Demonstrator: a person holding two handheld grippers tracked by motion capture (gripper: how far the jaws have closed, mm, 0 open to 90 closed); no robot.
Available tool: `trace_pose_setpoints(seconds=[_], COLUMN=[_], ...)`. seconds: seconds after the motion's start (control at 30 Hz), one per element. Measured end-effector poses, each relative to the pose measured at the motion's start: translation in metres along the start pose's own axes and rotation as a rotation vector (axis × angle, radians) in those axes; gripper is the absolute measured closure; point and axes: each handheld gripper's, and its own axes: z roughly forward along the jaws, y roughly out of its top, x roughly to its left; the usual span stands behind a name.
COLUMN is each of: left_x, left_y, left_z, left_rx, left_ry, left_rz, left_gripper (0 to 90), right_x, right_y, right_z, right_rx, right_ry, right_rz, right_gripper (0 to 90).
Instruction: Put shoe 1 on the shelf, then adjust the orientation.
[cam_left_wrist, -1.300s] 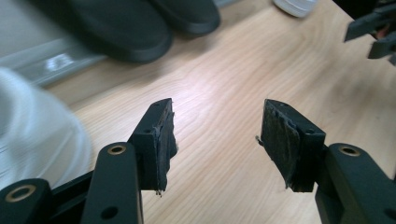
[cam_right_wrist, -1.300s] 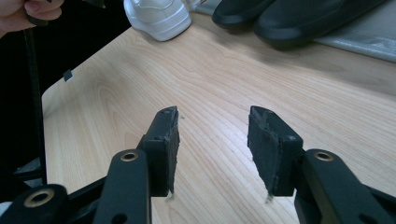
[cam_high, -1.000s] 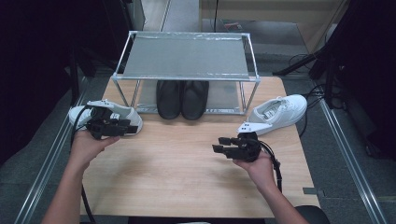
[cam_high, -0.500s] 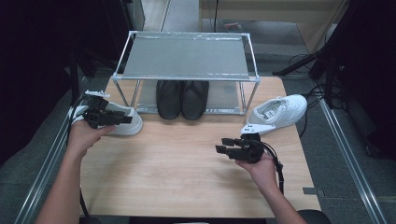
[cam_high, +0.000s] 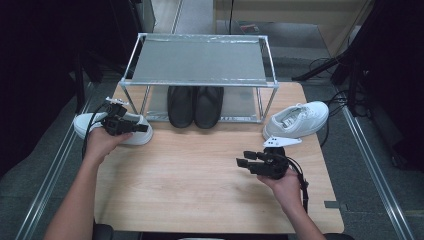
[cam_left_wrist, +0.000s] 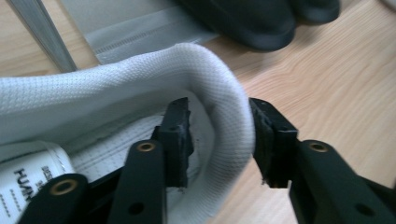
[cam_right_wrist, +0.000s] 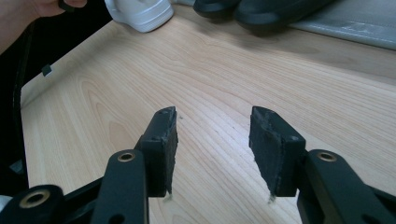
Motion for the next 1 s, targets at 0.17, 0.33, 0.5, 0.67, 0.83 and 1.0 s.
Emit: trace_pose_setpoints(seconds=[0.17, 0.33, 0.5, 0.67, 0.83, 1.0], left_x=[0.003, -0.001, -0.001, -0.006, -0.01, -0.019], left_y=[-0.001, 0.0, -0.001, -0.006, -0.008, -0.01], left_z=[0.006, 0.004, -0.006, -0.015, -0.027, -0.04], left_rx=[-0.008, -0.004, -0.01, 0.0, -0.011, -0.037], left_ry=[-0.029, -0.011, -0.027, -0.034, -0.036, -0.05], left_rz=[0.007, 0.018, 0.006, 0.008, -0.001, -0.014], left_gripper=[68.8, 75.1, 77.1, 78.0, 78.1, 78.0], right_x=[-0.001, -0.002, -0.001, 0.0, 0.0, 0.0], right_y=[-0.001, -0.002, -0.001, -0.001, 0.001, 0.003], right_z=[-0.001, -0.001, -0.001, 0.0, 0.0, 0.002], right_rx=[-0.001, 0.001, -0.001, 0.002, 0.001, 0.001], right_ry=[-0.008, -0.01, -0.013, -0.008, -0.014, -0.006], right_rz=[0.008, 0.004, 0.0, -0.004, -0.011, -0.013], right_gripper=[53.2, 53.1, 53.0, 52.9, 52.7, 52.6])
